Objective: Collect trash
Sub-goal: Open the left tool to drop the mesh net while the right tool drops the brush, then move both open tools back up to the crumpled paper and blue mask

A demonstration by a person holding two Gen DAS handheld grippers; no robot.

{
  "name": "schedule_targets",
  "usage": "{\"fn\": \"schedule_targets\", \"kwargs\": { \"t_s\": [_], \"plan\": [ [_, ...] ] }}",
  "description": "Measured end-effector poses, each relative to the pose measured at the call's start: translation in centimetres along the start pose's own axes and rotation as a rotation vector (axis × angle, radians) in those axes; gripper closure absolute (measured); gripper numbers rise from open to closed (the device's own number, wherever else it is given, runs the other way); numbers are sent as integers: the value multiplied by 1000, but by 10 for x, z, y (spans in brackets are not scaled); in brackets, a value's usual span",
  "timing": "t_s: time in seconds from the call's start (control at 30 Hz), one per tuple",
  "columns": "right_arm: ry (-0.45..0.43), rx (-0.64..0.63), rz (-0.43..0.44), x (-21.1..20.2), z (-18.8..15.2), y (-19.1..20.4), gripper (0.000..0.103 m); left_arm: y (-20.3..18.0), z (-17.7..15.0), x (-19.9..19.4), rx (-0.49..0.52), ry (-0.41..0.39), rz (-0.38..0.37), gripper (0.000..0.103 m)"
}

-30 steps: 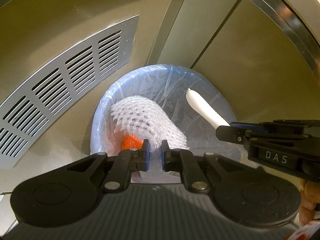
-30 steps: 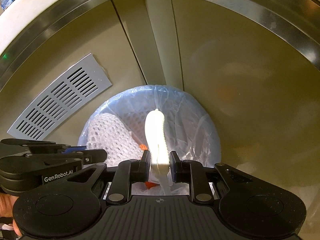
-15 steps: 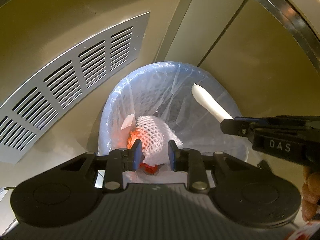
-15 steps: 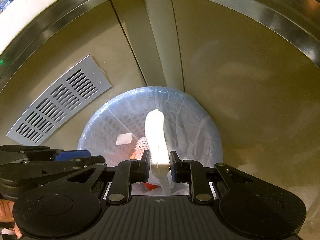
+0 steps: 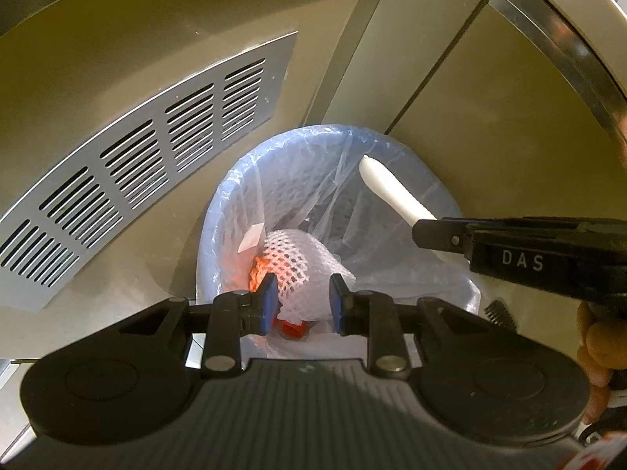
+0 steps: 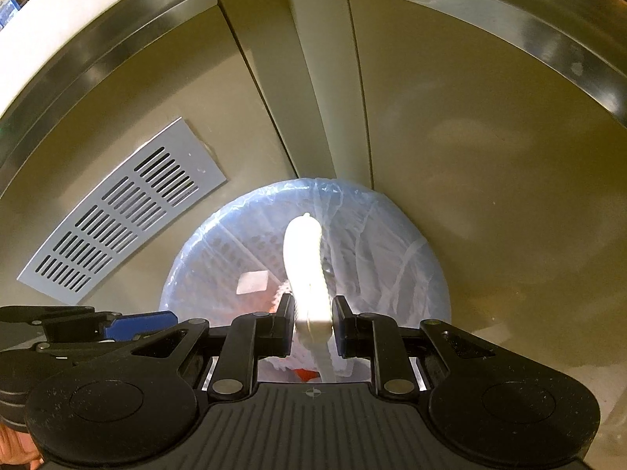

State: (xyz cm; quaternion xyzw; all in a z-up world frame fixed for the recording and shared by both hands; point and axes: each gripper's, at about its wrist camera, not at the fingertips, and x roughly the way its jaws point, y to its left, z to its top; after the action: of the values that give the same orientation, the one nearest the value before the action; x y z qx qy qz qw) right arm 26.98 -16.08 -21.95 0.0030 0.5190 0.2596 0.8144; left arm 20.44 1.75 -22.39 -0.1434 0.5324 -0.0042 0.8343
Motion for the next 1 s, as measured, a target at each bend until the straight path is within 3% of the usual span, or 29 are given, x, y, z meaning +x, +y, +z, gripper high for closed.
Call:
{"fn": "schedule_targets", "kwargs": {
  "t_s": [0.53,1.0],
  "plan": [
    [32,41,9,9,-3,-3,81,4,-1,-8,-7,-2,7,79],
    [39,44,-2,-34,-21,8,74,0,-4,-33,-7,-31,0,79]
  ]
}}
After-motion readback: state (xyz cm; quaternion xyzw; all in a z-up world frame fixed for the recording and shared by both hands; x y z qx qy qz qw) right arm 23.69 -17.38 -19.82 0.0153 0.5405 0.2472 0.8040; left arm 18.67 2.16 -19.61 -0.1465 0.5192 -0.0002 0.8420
